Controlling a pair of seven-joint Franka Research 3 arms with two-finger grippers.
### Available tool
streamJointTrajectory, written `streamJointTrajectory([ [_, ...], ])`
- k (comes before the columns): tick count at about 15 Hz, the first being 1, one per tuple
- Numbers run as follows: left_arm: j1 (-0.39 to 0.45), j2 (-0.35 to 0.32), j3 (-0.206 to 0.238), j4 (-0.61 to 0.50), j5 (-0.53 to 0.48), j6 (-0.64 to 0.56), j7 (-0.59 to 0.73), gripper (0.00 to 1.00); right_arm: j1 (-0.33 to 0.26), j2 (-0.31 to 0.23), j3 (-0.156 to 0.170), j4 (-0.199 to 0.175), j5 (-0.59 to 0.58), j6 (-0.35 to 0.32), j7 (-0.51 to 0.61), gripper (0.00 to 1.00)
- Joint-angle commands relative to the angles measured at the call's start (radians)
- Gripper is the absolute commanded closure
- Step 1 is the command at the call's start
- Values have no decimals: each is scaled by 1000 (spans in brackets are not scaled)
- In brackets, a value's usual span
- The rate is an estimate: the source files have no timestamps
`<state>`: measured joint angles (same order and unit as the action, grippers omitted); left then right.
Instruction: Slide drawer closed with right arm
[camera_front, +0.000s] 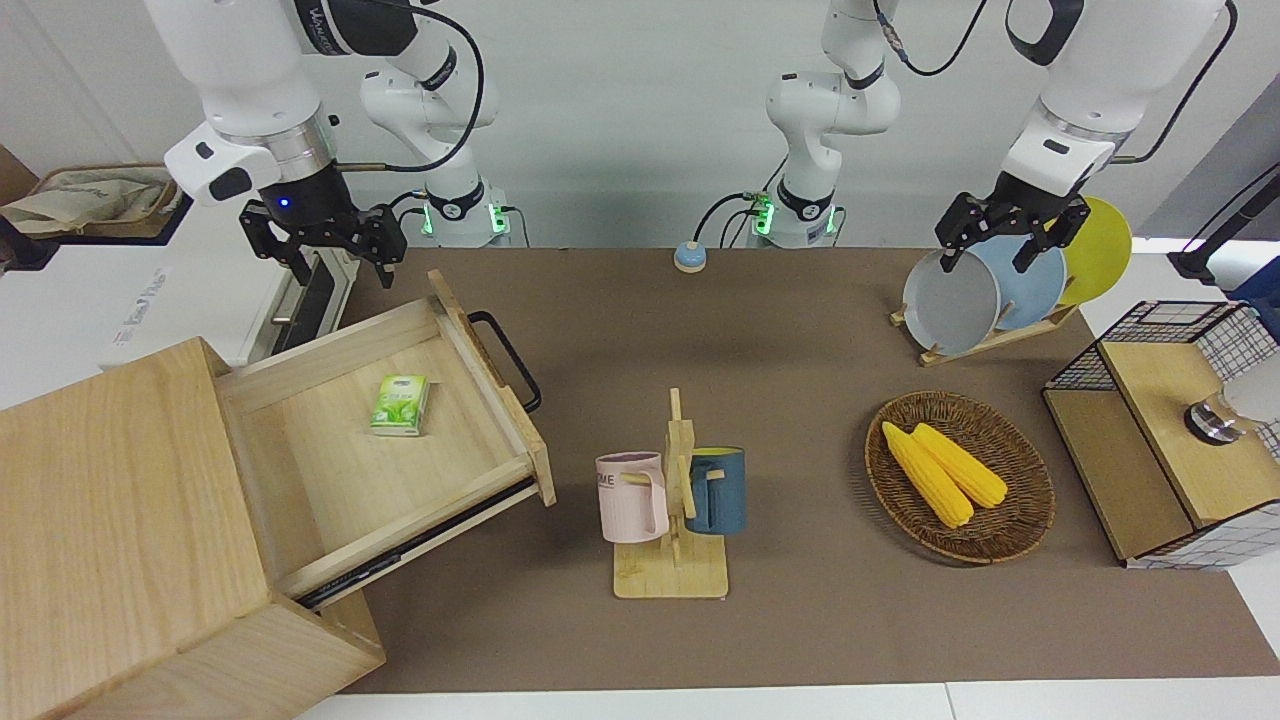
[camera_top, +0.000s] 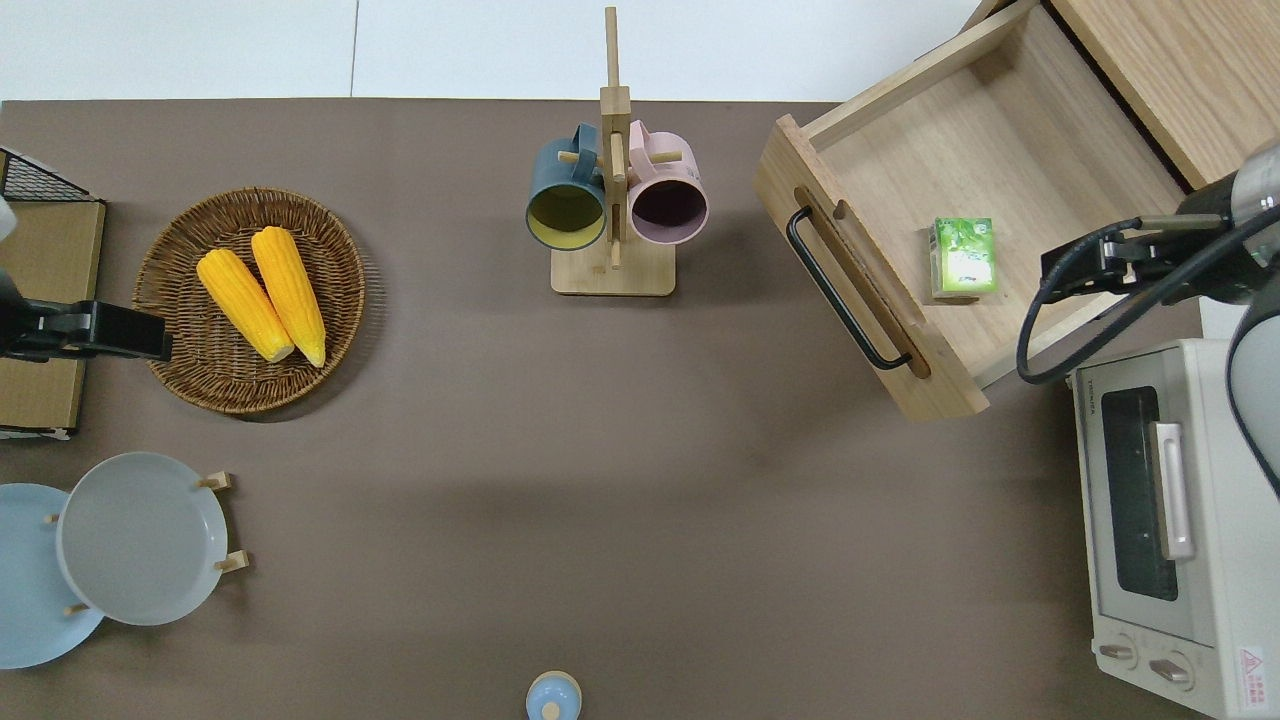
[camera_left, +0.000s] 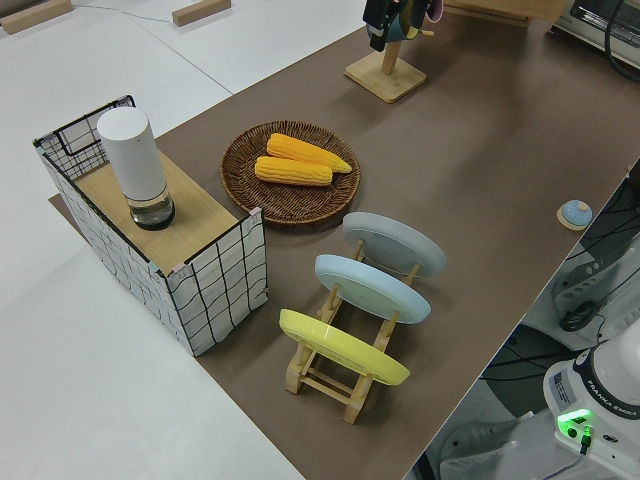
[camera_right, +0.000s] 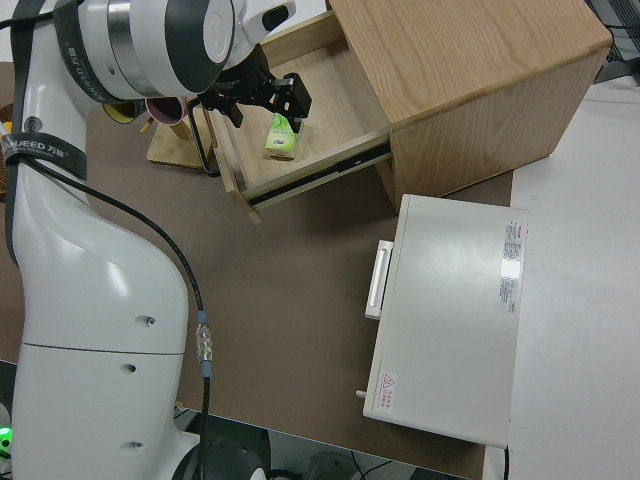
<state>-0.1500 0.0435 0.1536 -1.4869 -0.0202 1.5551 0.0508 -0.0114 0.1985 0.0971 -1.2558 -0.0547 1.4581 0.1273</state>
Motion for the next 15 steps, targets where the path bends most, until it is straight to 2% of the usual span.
streamJointTrajectory([
  [1,-17,13,17,20,12,0,8,5,-25,-5,6,-14,12,11,0,15],
  [8,-17,13,17,20,12,0,8,2,-18,-5,10,-13,7,8,3,19],
  [12,-17,13,17,20,12,0,8,2,-27,-7,10,-10,10,-18,2,32],
  [13,-17,13,17,20,12,0,8,5,-28,-7,10,-10,10,-25,0,115],
  [15,-17,13,17,20,12,0,8,2,-30,-5,10,-10,9,-31,-2,453],
])
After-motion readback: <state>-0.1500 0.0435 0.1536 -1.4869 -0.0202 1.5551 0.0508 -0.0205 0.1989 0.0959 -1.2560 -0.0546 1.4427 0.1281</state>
